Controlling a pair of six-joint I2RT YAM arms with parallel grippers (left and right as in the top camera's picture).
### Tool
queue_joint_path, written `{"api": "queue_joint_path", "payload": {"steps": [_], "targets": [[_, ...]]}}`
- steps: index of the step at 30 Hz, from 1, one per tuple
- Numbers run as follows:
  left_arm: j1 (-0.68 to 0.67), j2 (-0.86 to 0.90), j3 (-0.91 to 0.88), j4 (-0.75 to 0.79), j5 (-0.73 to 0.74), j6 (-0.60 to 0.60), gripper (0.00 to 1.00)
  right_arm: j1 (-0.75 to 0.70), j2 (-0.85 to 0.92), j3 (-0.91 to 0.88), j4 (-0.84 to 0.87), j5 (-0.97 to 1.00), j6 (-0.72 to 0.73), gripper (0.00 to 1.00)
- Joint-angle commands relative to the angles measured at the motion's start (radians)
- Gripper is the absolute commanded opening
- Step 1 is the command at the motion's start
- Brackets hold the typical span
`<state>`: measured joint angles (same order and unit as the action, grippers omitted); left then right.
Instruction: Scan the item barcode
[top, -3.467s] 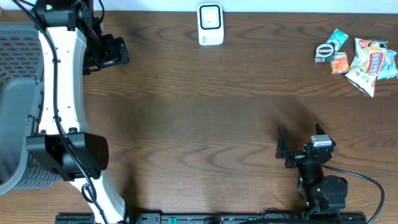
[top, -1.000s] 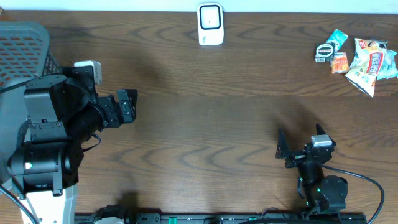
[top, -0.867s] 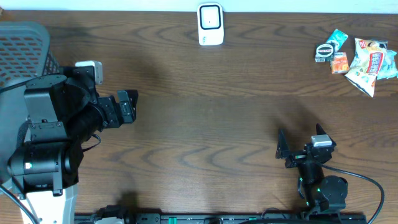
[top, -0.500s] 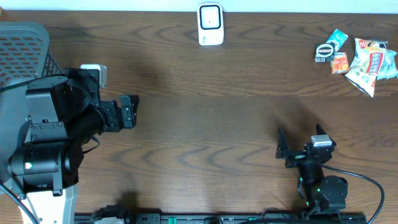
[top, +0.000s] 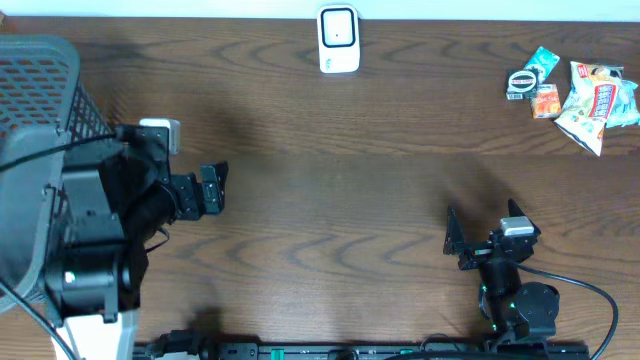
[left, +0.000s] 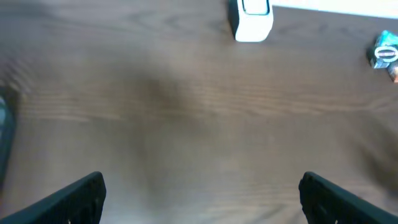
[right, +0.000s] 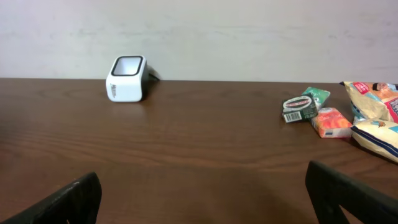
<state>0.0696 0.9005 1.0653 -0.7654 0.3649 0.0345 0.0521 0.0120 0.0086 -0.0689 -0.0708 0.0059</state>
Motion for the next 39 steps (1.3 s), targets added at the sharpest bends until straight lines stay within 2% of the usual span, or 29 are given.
{"api": "queue_joint_path", "payload": {"steps": [1,5,13,19,22,31,37,39], "targets": [[0.003,-0.102,-0.116,0.089,0.009,0.018,0.98,0.008,-0.007,-0.002,-0.003,0.005,-0.014,0.99],[0.004,-0.22,-0.261,0.219,0.009,0.047,0.98,0.008,-0.007,-0.002,-0.003,0.005,-0.014,0.99],[0.004,-0.467,-0.501,0.356,0.008,0.179,0.98,0.008,-0.007,-0.002,-0.003,0.005,-0.014,0.99],[0.004,-0.627,-0.57,0.335,0.008,0.179,0.98,0.008,-0.007,-0.002,-0.003,0.005,-0.014,0.99],[0.004,-0.666,-0.615,0.376,0.001,0.179,0.98,0.008,-0.007,-0.002,-0.003,0.005,-0.014,0.99],[0.004,-0.709,-0.811,0.723,-0.018,0.139,0.98,0.008,-0.007,-0.002,-0.003,0.005,-0.014,0.99],[0.004,-0.744,-0.901,0.837,-0.018,0.109,0.98,0.008,-0.007,-0.002,-0.003,0.005,-0.014,0.99],[0.004,-0.766,-0.936,0.873,-0.045,0.067,0.98,0.008,-0.007,-0.002,-0.003,0.005,-0.014,0.99]]}}
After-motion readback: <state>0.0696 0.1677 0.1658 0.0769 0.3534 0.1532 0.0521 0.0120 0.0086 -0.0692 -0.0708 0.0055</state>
